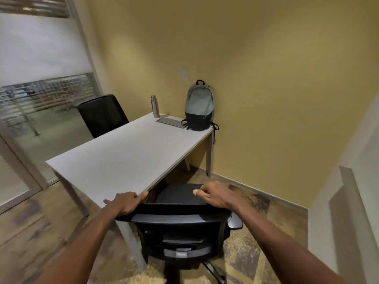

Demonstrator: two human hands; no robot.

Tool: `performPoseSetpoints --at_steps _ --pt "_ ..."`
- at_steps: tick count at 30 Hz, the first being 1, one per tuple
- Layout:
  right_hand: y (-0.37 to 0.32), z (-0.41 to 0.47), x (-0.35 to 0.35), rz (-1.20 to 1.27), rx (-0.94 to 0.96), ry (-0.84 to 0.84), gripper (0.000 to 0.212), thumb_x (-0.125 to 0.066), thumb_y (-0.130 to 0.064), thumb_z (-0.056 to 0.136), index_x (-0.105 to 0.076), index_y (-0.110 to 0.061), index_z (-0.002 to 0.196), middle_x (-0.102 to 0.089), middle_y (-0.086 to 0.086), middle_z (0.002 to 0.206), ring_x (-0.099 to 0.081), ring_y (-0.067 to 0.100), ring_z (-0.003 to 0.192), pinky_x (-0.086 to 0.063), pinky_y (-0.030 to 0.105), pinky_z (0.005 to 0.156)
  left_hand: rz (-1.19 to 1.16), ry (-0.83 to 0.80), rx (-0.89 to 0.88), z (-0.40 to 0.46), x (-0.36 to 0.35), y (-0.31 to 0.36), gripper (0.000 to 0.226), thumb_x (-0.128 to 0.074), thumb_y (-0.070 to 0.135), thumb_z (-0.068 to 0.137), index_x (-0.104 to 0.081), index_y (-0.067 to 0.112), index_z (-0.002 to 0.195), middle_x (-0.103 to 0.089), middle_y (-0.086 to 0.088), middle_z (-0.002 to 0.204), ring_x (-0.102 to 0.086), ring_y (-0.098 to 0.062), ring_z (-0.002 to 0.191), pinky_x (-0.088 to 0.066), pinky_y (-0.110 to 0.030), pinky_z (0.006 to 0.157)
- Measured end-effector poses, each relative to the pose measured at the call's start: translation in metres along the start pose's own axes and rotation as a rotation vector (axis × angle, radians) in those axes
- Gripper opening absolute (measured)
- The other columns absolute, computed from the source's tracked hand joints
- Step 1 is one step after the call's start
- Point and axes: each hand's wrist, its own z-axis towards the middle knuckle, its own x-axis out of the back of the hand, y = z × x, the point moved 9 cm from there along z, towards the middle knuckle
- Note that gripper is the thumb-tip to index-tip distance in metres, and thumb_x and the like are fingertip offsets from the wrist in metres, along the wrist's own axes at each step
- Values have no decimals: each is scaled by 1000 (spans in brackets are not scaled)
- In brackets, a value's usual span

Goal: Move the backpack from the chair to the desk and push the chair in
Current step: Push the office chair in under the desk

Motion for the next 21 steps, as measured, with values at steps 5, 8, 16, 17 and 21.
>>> performPoseSetpoints --at_steps 5,8,16,17,21 --pt "-20 -30 -53 -227 -68 -299 122 -47 -95 57 -32 -21 152 -49 7 148 -46 31 134 -37 51 110 -133 171 36 0 1 -36 60 -36 61 96 -55 11 68 -63 -13 85 -60 -28 79 -40 -34 65" --pt "-21 -38 -63 -464 -41 -136 102 -64 -69 72 -30 -13 149 -50 10 140 -47 33 128 -37 47 107 -218 268 92 -1 -1 -42 54 -47 56 94 -56 7 72 -63 -13 82 -59 -30 78 -39 -34 63" --pt "-15 -64 -54 -404 75 213 36 -39 -2 75 -53 -13 106 -56 7 99 -51 28 90 -43 38 83 -426 331 171 -10 -11 -33 49 -39 38 98 -68 0 110 -65 -26 115 -52 -42 116 -44 -44 96" --pt "-12 -64 -53 -403 80 224 35 -40 -2 75 -53 -13 105 -55 6 98 -50 27 89 -43 38 83 -450 347 173 -13 -9 -29 49 -36 35 100 -69 -2 102 -66 -27 111 -50 -42 115 -43 -45 96" --pt "8 -63 -42 -394 65 239 28 -44 -4 82 -51 -18 105 -54 2 96 -47 23 86 -41 36 81 -545 447 211 -26 -4 -11 53 -30 28 102 -67 -9 97 -63 -32 109 -54 -44 101 -43 -47 89"
